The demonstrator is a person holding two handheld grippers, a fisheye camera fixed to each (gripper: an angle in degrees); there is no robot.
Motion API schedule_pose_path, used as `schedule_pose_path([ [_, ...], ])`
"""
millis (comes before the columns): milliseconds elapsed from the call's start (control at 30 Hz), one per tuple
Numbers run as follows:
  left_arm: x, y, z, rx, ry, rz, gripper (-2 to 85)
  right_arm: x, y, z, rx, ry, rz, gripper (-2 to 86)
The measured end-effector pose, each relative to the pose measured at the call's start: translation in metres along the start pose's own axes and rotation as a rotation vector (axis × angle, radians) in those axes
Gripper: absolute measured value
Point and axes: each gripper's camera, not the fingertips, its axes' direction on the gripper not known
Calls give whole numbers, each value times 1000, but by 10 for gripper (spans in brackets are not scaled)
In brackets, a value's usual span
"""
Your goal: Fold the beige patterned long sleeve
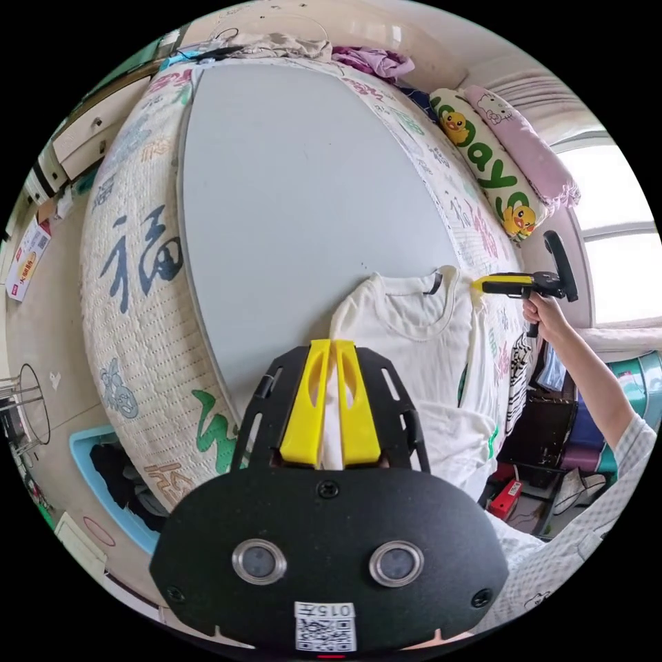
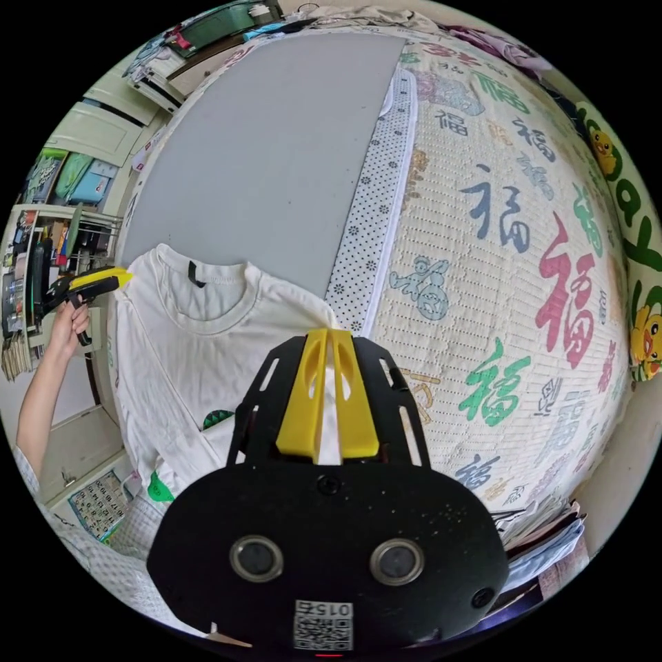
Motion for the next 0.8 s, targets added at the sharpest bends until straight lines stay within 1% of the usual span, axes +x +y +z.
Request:
schedule_pose_path([
  [67,6,0,-13,43,-36,-6,-1,-5,10,-8,51,27,12,-7],
  [200,20,-1,-45,101,-32,-22,-4,-13,27,-20,114,37,39,-9],
  [333,41,-1,-73,159,-52,-7,-4,-18,46,-33,183,-4,84,-10],
  [433,61,5,-98,220,-56,22,-4,-23,66,-39,235,2,78,-10],
  [533,88,31,-121,290,-32,92,-4,-26,104,-38,279,-30,52,-9],
  [600,114,78,-138,335,6,177,-4,-31,140,-34,293,-68,12,-9],
  [633,120,93,-141,336,17,193,-4,-35,170,-30,298,-91,-25,-9],
  [667,131,125,-145,331,50,217,-3,-39,207,-23,307,-117,-68,-9],
  [700,140,161,-145,311,93,245,-3,-41,226,-19,310,-135,-88,-10],
  [733,145,179,-145,297,120,261,-3,-45,266,-8,312,-177,-116,-10],
  [767,153,216,-141,261,192,294,-3,-47,306,6,299,-219,-119,-10],
  [800,160,252,-134,215,256,303,-4,-47,325,14,289,-233,-114,-10],
])
